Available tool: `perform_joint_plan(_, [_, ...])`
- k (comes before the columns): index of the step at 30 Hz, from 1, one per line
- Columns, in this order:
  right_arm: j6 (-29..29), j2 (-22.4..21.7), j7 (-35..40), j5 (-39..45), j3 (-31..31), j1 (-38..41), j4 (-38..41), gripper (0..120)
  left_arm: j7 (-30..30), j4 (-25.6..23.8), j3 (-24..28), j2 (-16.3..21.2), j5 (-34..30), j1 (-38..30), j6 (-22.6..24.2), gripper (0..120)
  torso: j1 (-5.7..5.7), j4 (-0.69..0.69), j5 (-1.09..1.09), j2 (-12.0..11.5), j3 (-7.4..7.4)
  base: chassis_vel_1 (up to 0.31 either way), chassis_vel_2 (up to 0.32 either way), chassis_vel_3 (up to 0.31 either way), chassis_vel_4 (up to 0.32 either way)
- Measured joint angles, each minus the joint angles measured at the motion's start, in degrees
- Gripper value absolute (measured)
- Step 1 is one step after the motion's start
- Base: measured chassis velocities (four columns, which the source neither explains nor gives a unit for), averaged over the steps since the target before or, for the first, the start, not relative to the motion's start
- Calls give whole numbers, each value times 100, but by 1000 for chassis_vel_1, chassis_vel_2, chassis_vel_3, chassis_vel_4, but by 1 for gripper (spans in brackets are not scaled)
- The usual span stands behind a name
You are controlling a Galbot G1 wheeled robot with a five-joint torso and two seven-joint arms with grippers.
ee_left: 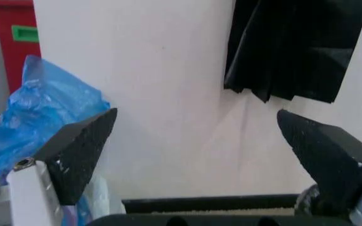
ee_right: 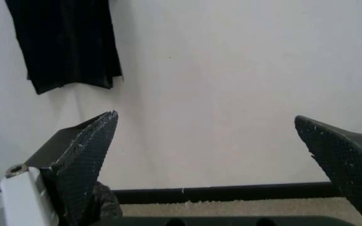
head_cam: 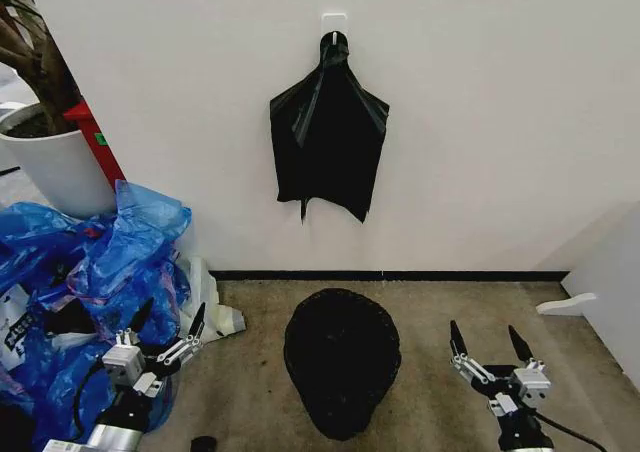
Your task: Place the garbage bag over the trash bin.
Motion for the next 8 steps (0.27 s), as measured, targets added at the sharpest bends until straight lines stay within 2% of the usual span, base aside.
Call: perform_joint_plan(8, [159,31,31,-10,39,-115,-21,100,-303,-20,155,-8,92,-23,5,100,1,-1,-1,0,0,0,0,0,0])
